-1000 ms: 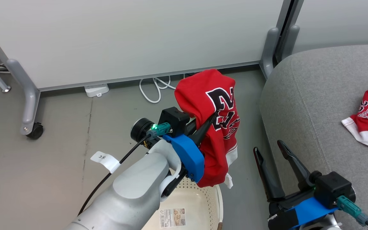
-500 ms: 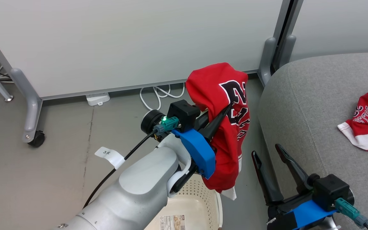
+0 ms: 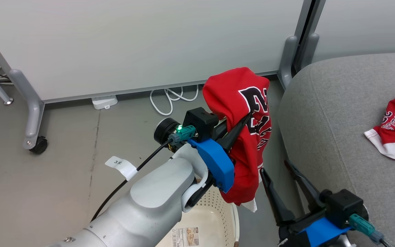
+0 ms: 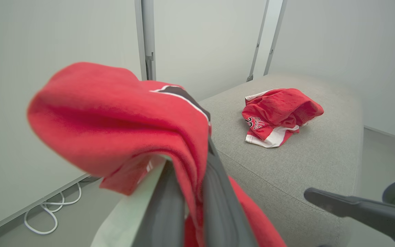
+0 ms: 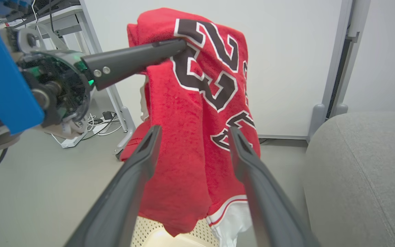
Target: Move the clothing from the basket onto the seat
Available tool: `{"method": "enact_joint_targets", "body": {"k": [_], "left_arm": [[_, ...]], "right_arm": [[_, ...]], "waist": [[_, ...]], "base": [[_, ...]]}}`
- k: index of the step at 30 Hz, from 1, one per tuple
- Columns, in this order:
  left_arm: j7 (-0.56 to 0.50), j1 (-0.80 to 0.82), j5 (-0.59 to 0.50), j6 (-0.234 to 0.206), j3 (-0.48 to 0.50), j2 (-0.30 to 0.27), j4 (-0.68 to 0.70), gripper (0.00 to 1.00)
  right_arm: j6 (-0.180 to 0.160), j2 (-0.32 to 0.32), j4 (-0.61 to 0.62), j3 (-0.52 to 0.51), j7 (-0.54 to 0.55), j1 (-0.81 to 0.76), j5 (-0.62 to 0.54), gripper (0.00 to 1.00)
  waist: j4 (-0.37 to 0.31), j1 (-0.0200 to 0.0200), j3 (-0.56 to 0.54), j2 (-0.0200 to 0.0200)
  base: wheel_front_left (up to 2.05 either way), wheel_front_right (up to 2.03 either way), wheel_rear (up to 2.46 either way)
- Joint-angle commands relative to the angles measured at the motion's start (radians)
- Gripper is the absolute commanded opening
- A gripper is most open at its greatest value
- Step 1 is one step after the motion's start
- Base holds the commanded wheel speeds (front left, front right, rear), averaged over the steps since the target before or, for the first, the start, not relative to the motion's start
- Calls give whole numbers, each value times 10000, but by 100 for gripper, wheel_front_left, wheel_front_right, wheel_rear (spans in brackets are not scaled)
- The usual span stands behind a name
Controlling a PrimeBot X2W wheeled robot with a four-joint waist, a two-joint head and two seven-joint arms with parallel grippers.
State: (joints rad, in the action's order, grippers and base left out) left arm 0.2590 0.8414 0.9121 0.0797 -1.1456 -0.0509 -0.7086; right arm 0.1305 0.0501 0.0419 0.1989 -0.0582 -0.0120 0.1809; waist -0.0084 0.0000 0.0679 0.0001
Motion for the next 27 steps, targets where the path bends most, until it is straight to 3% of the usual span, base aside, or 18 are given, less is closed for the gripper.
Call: {"method": "enact_joint_targets", "body": {"k": [1,16,27], "left_arm": [[72,183,44,-34,-39,1,35,0],[75,401,260,-152,-379,2,208,0],[77,504,317,-171,-497,2,238,0]], "right_arm": [[5,3,-84,85,17,126,90,100],[5,6,-2296,1018,399,1774,431,100],[5,5,-4326,1288,-273,3097,785,100]], "waist": [[33,0,41,-1],[166,0,315,-1],[183,0,366,-1]], "base": [[0,0,0],[0,0,0],[0,0,0]]}}
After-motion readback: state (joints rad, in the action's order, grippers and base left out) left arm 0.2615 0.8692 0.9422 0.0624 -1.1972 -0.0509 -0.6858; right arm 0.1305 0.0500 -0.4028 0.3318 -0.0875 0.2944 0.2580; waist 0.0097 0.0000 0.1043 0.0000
